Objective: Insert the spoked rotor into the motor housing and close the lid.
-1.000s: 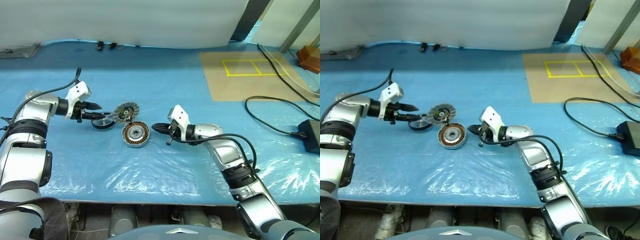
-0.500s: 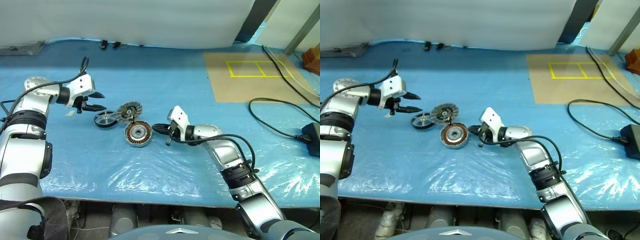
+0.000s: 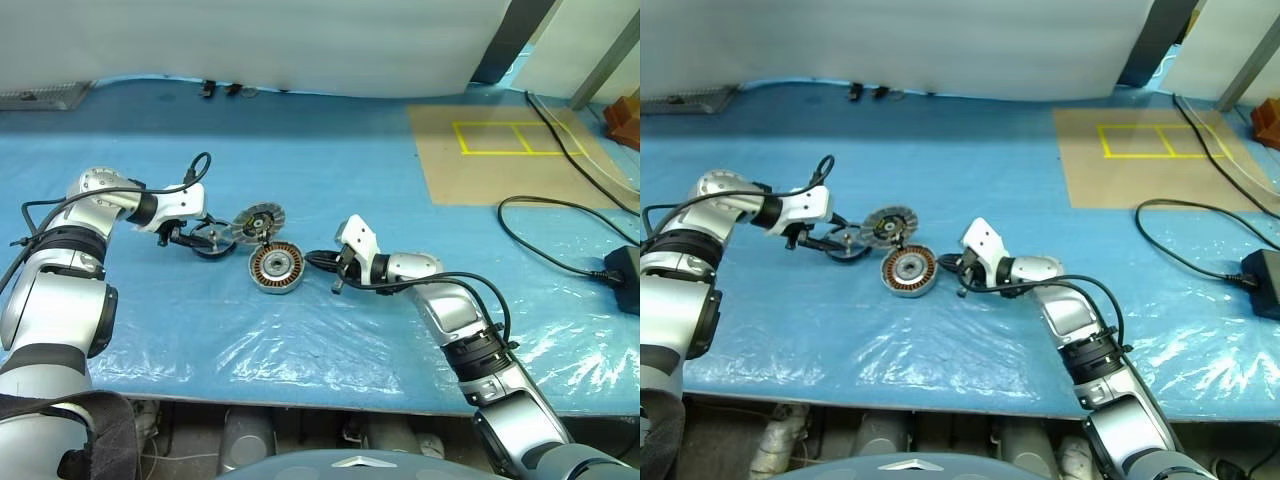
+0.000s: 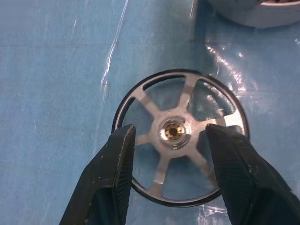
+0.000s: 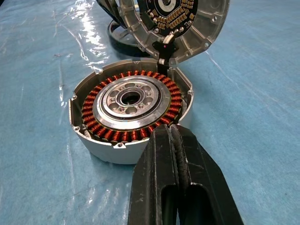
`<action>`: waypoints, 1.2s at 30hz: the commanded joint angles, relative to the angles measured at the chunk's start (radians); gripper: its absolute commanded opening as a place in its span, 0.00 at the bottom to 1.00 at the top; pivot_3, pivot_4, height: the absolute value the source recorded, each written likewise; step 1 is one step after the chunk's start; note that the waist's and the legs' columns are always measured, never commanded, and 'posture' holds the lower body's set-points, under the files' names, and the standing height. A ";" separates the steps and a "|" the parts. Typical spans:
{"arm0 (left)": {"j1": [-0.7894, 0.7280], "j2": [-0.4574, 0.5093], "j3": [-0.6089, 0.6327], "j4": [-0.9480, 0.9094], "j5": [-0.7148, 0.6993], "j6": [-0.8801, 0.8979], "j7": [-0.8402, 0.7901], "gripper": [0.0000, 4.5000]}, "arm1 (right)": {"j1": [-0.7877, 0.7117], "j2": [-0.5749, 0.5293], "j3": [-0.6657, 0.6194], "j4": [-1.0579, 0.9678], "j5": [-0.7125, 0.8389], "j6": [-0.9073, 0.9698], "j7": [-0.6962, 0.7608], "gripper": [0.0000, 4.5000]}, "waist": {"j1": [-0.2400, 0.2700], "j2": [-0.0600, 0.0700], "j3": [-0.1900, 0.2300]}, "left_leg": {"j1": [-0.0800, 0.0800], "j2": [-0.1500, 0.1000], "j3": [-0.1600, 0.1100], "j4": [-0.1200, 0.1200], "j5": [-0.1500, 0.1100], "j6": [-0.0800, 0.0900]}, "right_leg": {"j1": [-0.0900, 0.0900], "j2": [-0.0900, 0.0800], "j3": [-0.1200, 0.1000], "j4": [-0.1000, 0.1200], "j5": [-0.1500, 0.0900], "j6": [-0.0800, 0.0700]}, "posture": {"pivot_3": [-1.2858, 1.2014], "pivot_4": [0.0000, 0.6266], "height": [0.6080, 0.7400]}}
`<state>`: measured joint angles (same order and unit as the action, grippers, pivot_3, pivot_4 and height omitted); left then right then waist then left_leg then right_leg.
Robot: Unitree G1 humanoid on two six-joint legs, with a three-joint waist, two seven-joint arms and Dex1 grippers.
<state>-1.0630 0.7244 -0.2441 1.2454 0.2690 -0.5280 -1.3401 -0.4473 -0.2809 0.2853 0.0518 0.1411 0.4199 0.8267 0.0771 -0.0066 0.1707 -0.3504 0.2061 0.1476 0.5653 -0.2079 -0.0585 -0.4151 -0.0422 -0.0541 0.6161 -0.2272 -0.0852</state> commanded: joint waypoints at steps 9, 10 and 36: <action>-0.033 -0.001 -0.002 0.011 0.031 -0.084 0.053 0.56 | 0.002 0.004 -0.012 -0.060 0.030 0.012 -0.011 0.00 | 0.003 0.000 0.000 | 0.000 0.000 0.000 0.000 0.000 0.000 | 0.000 0.000 0.000 0.000 0.000 0.000 | 0.52 0.24 1.00; -0.034 -0.002 0.000 0.011 0.028 -0.089 0.047 0.56 | 0.001 0.004 -0.012 -0.059 0.030 0.012 -0.010 0.00 | 0.003 0.000 0.000 | 0.000 0.000 0.000 0.000 0.000 0.000 | 0.000 0.000 0.000 0.000 0.000 0.000 | 0.52 0.24 1.00; -0.037 0.021 -0.058 0.019 0.116 -0.164 0.057 0.56 | -0.001 -0.013 -0.016 -0.074 0.038 0.033 -0.003 0.00 | 0.003 0.000 0.000 | 0.000 0.000 0.000 0.000 0.000 0.000 | 0.000 0.000 0.000 0.000 0.000 0.001 | 0.52 0.24 1.00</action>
<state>-1.0724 0.7218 -0.2987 1.2649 0.3793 -0.6780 -1.2953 -0.4461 -0.2918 0.2839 0.0321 0.1591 0.4519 0.8218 0.0802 -0.0069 0.1708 -0.3501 0.2062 0.1476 0.5654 -0.2079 -0.0586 -0.4152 -0.0423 -0.0541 0.6163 -0.2267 -0.0844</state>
